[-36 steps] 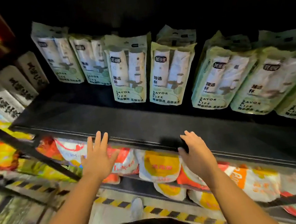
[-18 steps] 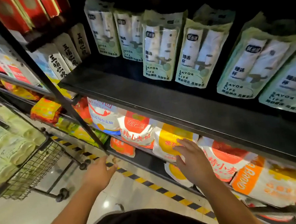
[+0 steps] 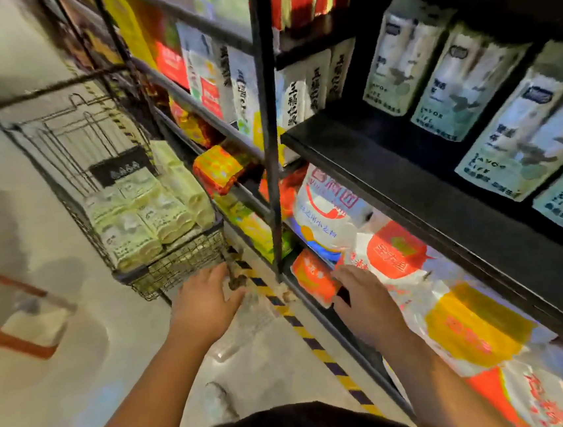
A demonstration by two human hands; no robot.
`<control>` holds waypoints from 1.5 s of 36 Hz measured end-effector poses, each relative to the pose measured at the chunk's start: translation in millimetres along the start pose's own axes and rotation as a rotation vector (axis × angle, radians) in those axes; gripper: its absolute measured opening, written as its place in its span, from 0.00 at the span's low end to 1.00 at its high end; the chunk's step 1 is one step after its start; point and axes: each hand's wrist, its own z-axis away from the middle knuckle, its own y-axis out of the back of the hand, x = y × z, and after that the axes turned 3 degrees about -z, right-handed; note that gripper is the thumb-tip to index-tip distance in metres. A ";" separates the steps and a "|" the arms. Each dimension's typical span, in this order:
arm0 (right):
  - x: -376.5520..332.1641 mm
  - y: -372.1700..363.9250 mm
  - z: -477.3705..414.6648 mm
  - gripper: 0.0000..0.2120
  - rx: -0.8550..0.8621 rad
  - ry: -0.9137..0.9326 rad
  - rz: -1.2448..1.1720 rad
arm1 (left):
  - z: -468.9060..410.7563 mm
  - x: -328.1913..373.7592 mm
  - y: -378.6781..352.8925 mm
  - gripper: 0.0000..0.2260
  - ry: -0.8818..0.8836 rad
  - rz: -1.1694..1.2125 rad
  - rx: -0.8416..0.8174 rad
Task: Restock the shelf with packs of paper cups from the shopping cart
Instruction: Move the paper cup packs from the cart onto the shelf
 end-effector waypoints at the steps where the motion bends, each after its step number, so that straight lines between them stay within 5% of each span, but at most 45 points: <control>1: -17.0 -6.3 -13.2 0.23 -0.016 0.017 0.013 | -4.8 -18.3 6.0 0.29 0.026 0.001 0.004; 12: -218.5 -80.6 -142.6 0.28 -0.224 0.177 0.042 | -48.5 -231.7 73.6 0.27 0.353 0.119 0.089; 20: -295.3 -113.1 -196.6 0.28 -0.387 0.206 0.131 | -61.6 -325.3 83.0 0.27 0.508 0.240 0.084; 29: -320.8 -125.0 -253.9 0.29 -0.412 0.210 0.280 | -64.4 -346.1 49.1 0.27 0.570 0.360 0.029; 38: -345.1 -138.6 -329.7 0.30 -0.434 0.247 0.217 | -101.2 -376.7 55.2 0.28 0.634 0.228 -0.026; 54: -335.6 -144.6 -530.3 0.28 -0.469 0.141 0.150 | -341.7 -369.7 69.8 0.27 0.424 0.077 -0.224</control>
